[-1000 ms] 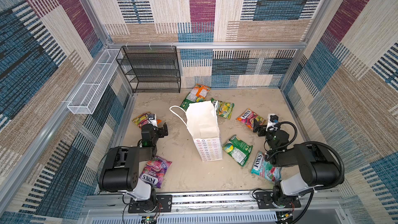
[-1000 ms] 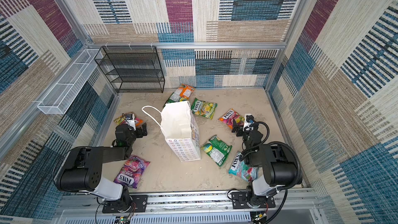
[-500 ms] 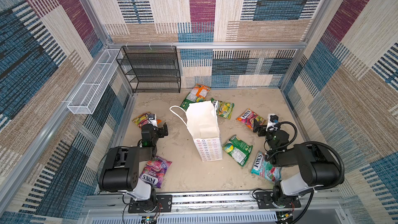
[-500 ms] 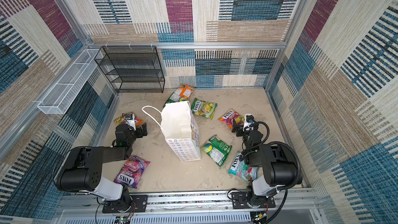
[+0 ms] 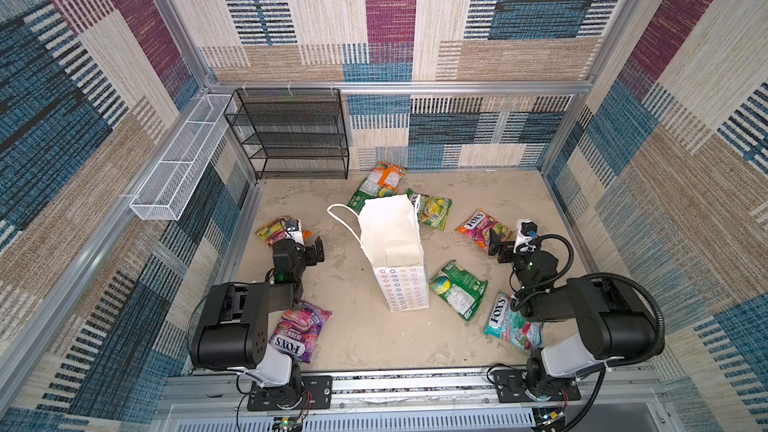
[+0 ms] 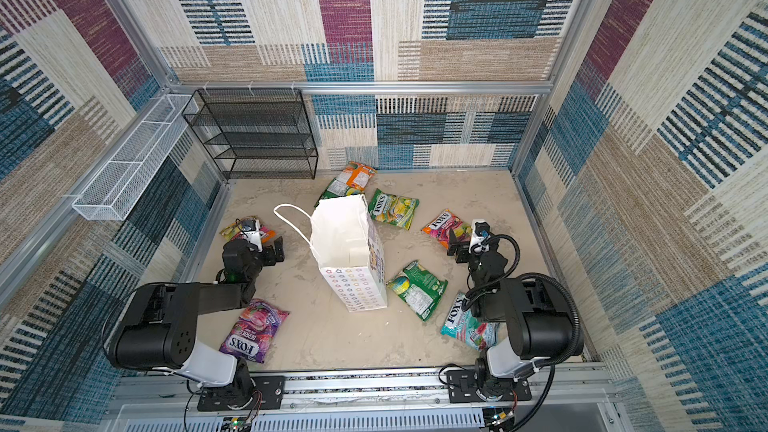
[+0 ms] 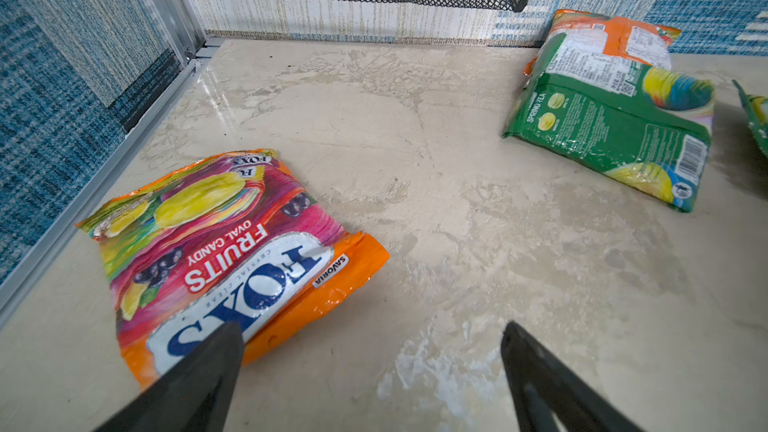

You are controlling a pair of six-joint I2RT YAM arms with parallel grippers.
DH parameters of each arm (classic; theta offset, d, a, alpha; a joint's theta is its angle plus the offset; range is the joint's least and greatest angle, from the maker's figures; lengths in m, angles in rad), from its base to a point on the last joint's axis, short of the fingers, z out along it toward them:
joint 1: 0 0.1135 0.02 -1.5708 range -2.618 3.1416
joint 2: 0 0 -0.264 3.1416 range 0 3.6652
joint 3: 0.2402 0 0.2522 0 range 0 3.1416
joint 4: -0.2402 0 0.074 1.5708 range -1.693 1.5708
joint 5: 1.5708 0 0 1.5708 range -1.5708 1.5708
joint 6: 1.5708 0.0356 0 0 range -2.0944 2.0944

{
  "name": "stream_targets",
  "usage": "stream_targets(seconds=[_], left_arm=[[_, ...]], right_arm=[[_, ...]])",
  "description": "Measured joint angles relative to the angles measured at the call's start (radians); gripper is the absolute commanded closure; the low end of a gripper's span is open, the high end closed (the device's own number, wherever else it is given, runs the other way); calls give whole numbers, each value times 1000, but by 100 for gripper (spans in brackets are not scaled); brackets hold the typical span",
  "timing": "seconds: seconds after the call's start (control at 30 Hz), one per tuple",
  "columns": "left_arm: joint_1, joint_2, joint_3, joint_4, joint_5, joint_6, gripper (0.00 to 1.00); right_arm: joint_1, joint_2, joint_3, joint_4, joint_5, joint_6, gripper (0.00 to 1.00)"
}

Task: Place the snacks into the paper bag

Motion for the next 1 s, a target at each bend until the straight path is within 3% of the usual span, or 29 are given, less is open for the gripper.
stream_targets(seconds=[0.1, 0.2, 0.37, 0.5, 0.63, 0.87, 1.0], left_arm=[[-3, -55, 26, -90, -32, -2, 1], [-7, -170, 142, -267, -109, -33, 1], [-8, -309, 313, -615, -187, -228, 1], [-9, -360, 447, -923, -154, -385, 1], [0, -424, 537, -1241, -93, -523, 1], [3, -512, 582, -1708, 31, -670, 1], [5, -581, 496, -1887, 62, -771, 1]], right_arm=[[-3, -16, -2, -12, 10, 1, 0], [-3, -136, 34, -146, 91, 37, 0], [-4, -350, 176, -392, 209, 167, 0], [-4, -393, 432, -729, 311, 334, 0], [-5, -394, 589, -978, 341, 484, 0], [6, -428, 730, -1274, 105, 601, 0], [107, -436, 843, -1438, 18, 621, 0]])
